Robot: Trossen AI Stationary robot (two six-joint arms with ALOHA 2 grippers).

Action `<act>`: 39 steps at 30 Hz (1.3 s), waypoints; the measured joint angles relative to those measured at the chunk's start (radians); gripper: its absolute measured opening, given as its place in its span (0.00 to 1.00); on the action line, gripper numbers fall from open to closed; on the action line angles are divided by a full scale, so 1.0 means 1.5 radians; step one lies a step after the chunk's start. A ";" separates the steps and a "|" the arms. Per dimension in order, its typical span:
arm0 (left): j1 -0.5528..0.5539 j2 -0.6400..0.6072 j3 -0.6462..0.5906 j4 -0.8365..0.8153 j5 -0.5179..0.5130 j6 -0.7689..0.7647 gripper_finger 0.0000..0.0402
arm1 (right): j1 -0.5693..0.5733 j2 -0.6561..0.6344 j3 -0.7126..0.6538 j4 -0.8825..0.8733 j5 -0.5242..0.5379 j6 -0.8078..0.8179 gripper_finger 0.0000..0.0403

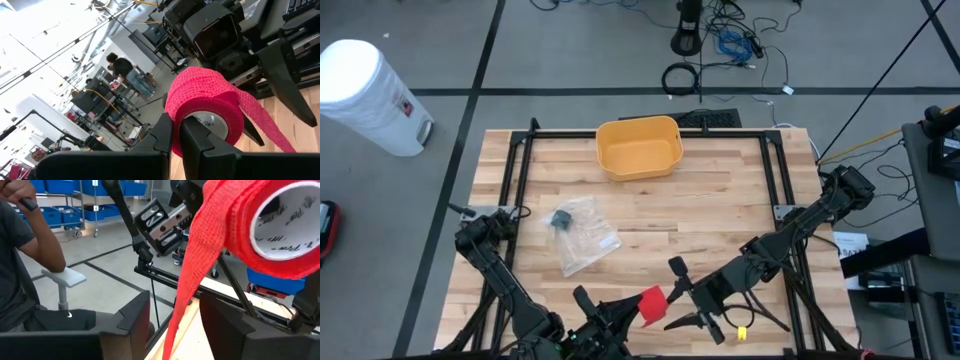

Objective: Roll bandage
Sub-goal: Roll the red bandage

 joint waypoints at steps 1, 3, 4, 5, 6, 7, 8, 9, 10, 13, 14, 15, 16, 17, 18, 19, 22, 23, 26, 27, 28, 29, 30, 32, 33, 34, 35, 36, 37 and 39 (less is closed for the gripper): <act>0.000 0.000 0.000 0.000 0.000 0.000 0.05 | 0.000 0.000 0.000 0.000 0.000 0.000 0.37; 0.000 0.000 0.000 0.000 0.000 0.000 0.05 | 0.000 0.000 0.000 -0.001 0.000 0.001 0.32; 0.000 0.000 0.000 0.000 0.000 0.000 0.05 | 0.000 0.000 0.000 -0.001 0.000 0.003 0.29; 0.000 0.000 0.000 0.000 0.000 0.000 0.05 | 0.000 0.000 0.000 -0.001 -0.003 0.005 0.26; 0.001 0.000 0.000 0.000 0.000 0.000 0.05 | 0.000 0.000 0.000 -0.001 -0.011 0.010 0.24; 0.002 0.000 0.000 0.000 0.000 0.000 0.05 | 0.000 0.001 0.000 0.000 -0.015 0.021 0.21; 0.003 0.000 0.000 0.000 0.000 0.000 0.05 | 0.000 0.001 0.000 -0.001 -0.017 0.028 0.19; 0.004 0.000 0.000 0.000 0.000 0.000 0.05 | 0.000 0.001 0.000 0.000 -0.022 0.031 0.18; 0.005 0.000 0.000 0.000 0.000 0.000 0.05 | 0.000 0.001 0.000 0.001 -0.028 0.034 0.17; 0.012 0.000 0.000 0.000 0.000 0.000 0.05 | 0.000 0.001 0.000 0.012 -0.030 0.044 0.18; 0.014 0.000 0.000 0.000 0.000 0.000 0.05 | 0.000 0.001 0.000 0.014 -0.030 0.045 0.19; 0.015 0.000 0.000 0.000 0.000 0.000 0.05 | 0.000 0.001 0.000 0.014 -0.030 0.044 0.21; 0.016 0.000 0.000 0.000 0.000 0.000 0.05 | 0.000 0.001 0.000 0.014 -0.030 0.042 0.22; 0.018 0.000 0.000 0.000 0.000 0.000 0.05 | 0.000 0.001 0.000 0.014 -0.030 0.042 0.23; 0.018 0.000 0.000 0.000 0.000 0.000 0.05 | -0.001 0.001 0.000 0.014 -0.030 0.039 0.24; 0.019 0.000 0.000 0.000 0.000 0.000 0.05 | -0.002 0.001 0.000 0.014 -0.031 0.037 0.24; 0.018 0.000 0.000 0.000 0.000 0.000 0.05 | -0.004 0.001 0.000 0.015 -0.028 0.037 0.21; 0.018 0.000 0.000 0.000 0.000 0.000 0.05 | -0.004 0.001 0.000 0.014 -0.027 0.037 0.19; 0.018 0.000 0.000 -0.003 0.000 0.000 0.05 | -0.004 0.001 0.000 0.015 -0.027 0.037 0.06; 0.018 0.000 0.000 -0.007 0.000 0.000 0.05 | -0.003 0.001 0.000 0.015 -0.027 0.034 0.03; 0.018 0.000 0.000 -0.015 -0.001 -0.001 0.05 | -0.001 0.001 0.000 0.015 -0.027 0.032 0.02; 0.018 0.000 0.000 -0.021 -0.004 0.000 0.05 | 0.001 0.001 0.000 0.016 -0.027 0.033 0.02; 0.017 0.000 0.000 -0.028 -0.005 -0.001 0.05 | 0.003 0.001 0.000 0.018 -0.028 0.033 0.02; 0.017 0.000 0.000 -0.042 -0.006 -0.001 0.05 | 0.010 -0.001 0.000 0.022 -0.029 0.034 0.01; 0.017 0.000 0.000 -0.048 -0.007 -0.001 0.05 | 0.012 -0.002 0.000 0.027 -0.029 0.033 0.00; 0.016 0.000 0.000 -0.051 -0.008 -0.001 0.05 | 0.016 -0.002 0.000 0.032 -0.030 0.033 0.00; 0.017 0.000 0.000 -0.053 -0.008 -0.001 0.05 | 0.020 -0.003 0.000 0.038 -0.030 0.033 0.00; 0.017 0.000 0.000 -0.053 -0.008 -0.001 0.05 | 0.022 -0.003 0.000 0.045 -0.030 0.033 0.00; 0.017 0.000 0.000 -0.053 -0.008 -0.001 0.05 | 0.025 -0.003 0.000 0.047 -0.030 0.033 0.00; 0.017 0.000 0.000 -0.053 -0.008 -0.001 0.05 | 0.032 -0.003 0.008 0.040 -0.030 0.033 0.00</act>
